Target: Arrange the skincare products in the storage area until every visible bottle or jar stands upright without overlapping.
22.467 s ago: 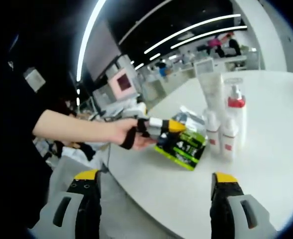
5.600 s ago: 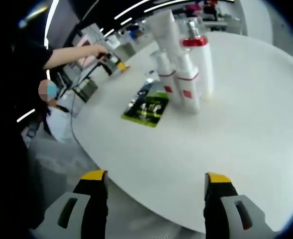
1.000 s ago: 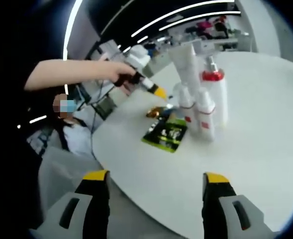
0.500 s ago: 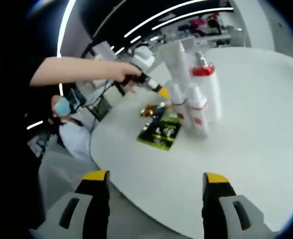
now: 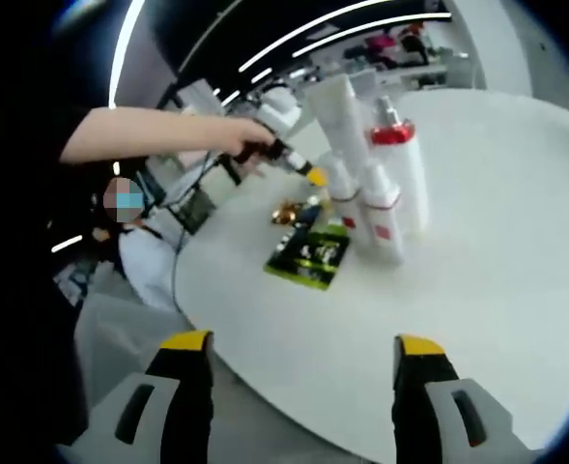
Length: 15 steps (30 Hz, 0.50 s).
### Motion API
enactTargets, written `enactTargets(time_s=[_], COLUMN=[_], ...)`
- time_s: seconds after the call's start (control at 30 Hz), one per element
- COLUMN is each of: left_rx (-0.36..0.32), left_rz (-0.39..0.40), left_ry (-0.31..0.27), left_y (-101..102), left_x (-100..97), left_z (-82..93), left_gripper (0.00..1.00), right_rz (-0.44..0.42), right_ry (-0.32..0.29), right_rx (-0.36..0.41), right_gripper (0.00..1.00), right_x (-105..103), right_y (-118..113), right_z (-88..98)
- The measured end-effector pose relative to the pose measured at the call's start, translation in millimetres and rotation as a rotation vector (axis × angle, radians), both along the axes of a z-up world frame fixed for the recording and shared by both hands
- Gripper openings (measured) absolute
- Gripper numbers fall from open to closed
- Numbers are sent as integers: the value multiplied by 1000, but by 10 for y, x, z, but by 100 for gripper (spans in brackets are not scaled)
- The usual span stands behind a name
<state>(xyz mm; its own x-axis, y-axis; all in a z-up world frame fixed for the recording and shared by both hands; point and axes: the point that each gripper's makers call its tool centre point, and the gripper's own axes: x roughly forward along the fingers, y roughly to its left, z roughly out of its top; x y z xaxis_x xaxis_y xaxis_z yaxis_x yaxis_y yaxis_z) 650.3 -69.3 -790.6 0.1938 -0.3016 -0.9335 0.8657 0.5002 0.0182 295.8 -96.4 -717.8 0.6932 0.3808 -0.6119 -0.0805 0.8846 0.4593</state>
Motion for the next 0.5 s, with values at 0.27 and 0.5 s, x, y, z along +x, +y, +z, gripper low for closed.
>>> enactTargets(time_s=[0.27,0.5], left_rx=[7,1], left_rz=[-13,-33], left_ry=[-2,-13], left_y=[8,52], left_x=[-14,-3], left_z=[11,107], left_gripper=[45,45], right_rz=[-2,7], right_ry=[2,7], right_rx=[-3,-4], right_gripper=[77,77], right_x=[-4,-5], right_y=[-10,7], right_z=[-4,-14])
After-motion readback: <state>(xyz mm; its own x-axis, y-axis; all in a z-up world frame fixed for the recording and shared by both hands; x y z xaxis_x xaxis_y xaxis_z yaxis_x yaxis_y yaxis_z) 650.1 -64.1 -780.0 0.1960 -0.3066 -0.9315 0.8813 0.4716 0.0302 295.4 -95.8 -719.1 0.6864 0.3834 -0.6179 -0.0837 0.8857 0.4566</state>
